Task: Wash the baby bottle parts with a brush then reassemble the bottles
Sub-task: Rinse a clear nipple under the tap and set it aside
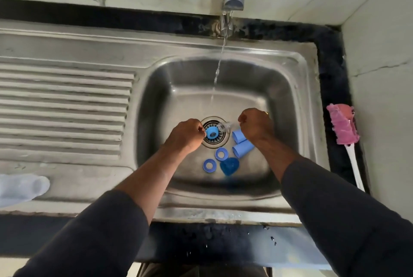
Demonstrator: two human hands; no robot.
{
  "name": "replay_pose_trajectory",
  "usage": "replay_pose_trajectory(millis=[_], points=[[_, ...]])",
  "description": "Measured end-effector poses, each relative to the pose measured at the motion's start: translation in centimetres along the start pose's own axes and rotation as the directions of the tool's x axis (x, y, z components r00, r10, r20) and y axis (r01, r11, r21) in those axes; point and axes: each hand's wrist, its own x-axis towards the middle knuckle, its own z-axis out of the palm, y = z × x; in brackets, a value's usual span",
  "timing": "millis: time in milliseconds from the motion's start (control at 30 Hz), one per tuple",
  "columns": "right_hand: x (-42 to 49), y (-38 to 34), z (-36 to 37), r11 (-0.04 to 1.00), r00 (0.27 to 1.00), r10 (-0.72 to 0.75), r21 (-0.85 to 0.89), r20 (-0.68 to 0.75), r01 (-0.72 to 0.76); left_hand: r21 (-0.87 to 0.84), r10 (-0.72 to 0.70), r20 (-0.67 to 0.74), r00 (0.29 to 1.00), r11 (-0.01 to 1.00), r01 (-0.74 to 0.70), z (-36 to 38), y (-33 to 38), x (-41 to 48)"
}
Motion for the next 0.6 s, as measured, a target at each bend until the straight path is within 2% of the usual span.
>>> replay_pose_trajectory(millis=[100,233,367,467,600], points=[[0.8,0.0,1.1,0.998,0.998,-0.064,-0.016,0.016,0.064,0.012,-0.011,0.036,0.999,1.0,0.011,0.6,-0.3,1.0],[1.5,-0.5,3.0,0.972,0.987,-0.154,-0.169,0.056,0.161,0.0,0.001,0.079,0.997,1.0,-0.001,1.0,-0.8,1.4],[2.5,-1.0,4.3,0.949,0.979,-0.195,-0.242,0.055,0.203,-0.042,-0.009,0.077,0.997,0.999,0.012,0.4,-1.4,1.8],[3.1,-0.9,4.3,0.975,0.988,-0.152,-0.157,0.035,0.156,-0.051,-0.026,0.07,0.997,0.998,0.03,-0.2,-1.9,2.1],[3.8,-0.3,2.8,0.991,0.995,-0.098,0.087,-0.002,0.098,-0.056,-0.031,0.06,0.998,0.998,0.034,-0.5,-1.8,2.3]])
